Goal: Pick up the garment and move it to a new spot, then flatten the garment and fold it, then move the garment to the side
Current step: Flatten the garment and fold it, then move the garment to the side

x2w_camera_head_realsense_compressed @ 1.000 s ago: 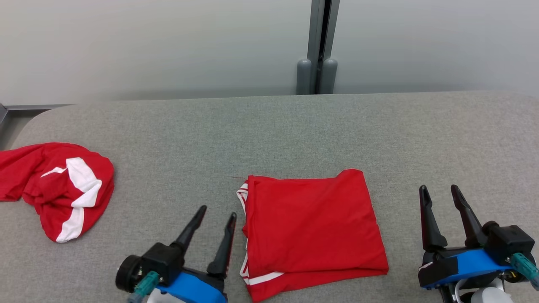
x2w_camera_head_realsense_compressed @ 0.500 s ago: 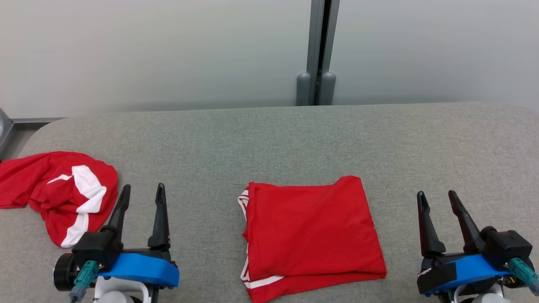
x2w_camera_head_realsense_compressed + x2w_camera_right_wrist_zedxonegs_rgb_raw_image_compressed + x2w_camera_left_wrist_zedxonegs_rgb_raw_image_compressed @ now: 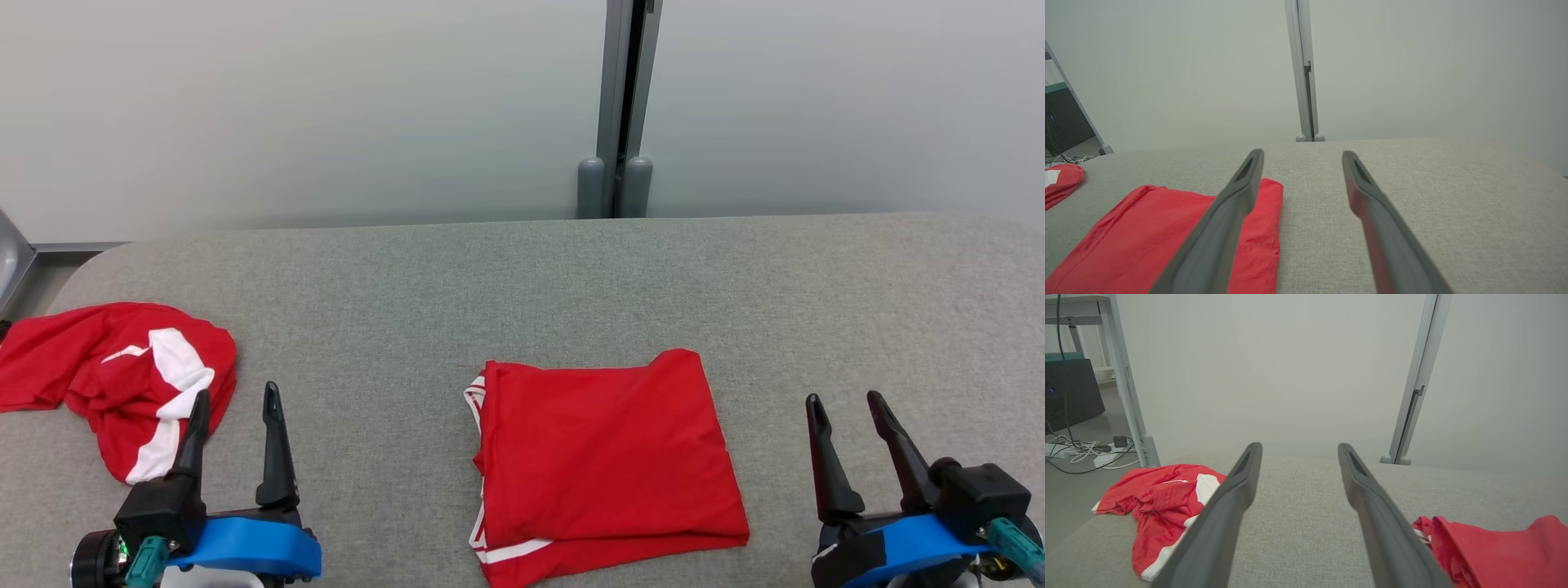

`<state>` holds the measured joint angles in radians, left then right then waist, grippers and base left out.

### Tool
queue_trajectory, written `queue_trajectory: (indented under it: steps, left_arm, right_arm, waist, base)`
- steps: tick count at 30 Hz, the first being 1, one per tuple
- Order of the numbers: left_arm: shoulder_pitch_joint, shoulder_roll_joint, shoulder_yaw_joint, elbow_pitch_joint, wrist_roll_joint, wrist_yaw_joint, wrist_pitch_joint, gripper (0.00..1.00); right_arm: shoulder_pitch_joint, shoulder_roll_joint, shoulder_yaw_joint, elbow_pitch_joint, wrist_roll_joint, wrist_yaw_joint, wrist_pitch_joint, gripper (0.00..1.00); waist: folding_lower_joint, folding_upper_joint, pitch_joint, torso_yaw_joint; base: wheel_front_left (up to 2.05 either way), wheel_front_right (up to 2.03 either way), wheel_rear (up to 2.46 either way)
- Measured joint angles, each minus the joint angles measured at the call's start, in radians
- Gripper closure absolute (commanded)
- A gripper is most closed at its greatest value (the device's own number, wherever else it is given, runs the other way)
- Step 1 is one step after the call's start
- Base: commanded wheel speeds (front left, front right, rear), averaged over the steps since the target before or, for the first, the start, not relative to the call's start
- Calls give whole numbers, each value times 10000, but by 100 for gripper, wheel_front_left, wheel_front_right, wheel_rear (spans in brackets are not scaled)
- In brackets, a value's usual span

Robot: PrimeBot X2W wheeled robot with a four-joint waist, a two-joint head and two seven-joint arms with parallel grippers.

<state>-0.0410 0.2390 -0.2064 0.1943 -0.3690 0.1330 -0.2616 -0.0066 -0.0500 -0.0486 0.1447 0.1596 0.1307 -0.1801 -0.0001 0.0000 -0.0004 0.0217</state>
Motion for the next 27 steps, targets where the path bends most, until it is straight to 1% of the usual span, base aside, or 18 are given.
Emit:
queue_trajectory:
  steps: [3, 21, 27]
  left_arm:
    - [29, -73, 29, 71, 134, -10, -2, 0]
    - [41, -416, 418, 336, 616, -280, -2, 0]
    - [34, -520, 546, 337, 713, -389, -2, 0]
  right_arm:
    - [137, 0, 79, -86, -40, 0, 198, 0]
    - [219, 0, 100, -136, -127, 0, 431, 0]
    - [-279, -2, 481, 98, -420, 0, 569, 0]
  waist:
    - [0, 0, 0, 7]
    - [1, 0, 42, 80]
    - [0, 0, 171, 96]
  base:
    - [0, 0, 0]
    - [0, 0, 0]
    - [0, 0, 0]
